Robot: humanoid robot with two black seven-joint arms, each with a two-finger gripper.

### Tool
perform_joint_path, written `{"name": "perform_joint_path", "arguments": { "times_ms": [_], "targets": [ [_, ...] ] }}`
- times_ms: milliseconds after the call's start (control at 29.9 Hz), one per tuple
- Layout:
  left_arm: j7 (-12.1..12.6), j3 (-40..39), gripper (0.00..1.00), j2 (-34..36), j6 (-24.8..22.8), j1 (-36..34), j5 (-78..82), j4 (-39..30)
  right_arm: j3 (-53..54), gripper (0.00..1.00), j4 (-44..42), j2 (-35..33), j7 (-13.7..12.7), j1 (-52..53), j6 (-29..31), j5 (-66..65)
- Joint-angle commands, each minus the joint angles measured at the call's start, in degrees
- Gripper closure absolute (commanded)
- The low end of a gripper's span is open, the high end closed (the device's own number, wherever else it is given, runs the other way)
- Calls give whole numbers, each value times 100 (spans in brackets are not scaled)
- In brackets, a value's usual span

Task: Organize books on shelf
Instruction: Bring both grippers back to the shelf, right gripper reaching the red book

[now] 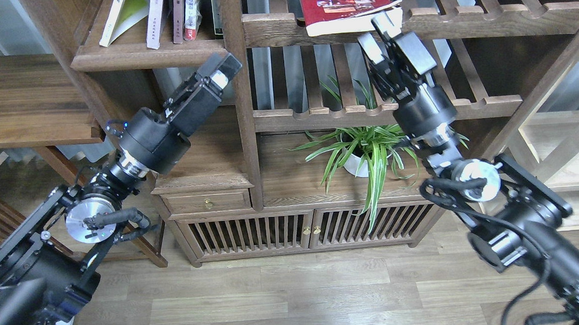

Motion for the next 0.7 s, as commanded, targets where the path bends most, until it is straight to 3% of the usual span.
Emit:
{"name": "perform_joint_path", "arguments": {
  "times_ms": [0,669],
  "targets": [
    [21,18,1,-321,0,-52,2,85,0,26,-7,36,-6,64,0,1],
    [118,-17,1,-436,0,-236,-7,85,-588,26,-51,79,-6,38,-137,-8]
  ]
}}
